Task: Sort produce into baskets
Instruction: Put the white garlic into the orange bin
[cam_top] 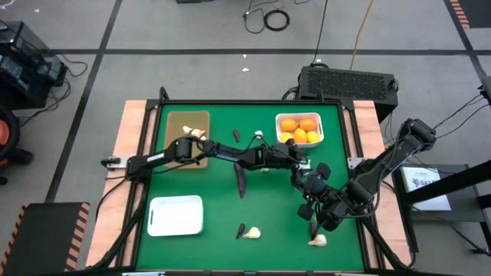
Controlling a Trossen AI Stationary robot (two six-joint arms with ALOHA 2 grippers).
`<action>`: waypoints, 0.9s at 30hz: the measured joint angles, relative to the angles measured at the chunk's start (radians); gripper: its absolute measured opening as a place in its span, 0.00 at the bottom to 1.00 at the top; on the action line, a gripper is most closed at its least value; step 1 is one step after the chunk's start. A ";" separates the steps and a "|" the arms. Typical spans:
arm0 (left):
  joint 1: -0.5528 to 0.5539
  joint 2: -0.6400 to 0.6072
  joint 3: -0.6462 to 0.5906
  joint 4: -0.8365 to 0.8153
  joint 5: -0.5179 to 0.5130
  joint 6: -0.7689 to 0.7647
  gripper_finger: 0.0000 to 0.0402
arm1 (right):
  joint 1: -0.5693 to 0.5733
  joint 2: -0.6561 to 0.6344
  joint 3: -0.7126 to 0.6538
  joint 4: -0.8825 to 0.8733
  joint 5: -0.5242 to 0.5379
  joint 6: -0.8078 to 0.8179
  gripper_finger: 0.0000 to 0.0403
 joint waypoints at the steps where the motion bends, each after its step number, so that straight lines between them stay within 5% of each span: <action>1: -0.002 0.000 0.000 0.002 0.000 0.000 0.79 | 0.000 0.000 0.000 0.000 0.000 0.000 0.00; 27: 0.009 0.093 0.054 0.028 0.000 0.000 0.71 | -0.020 0.000 0.000 0.011 0.000 -0.018 0.00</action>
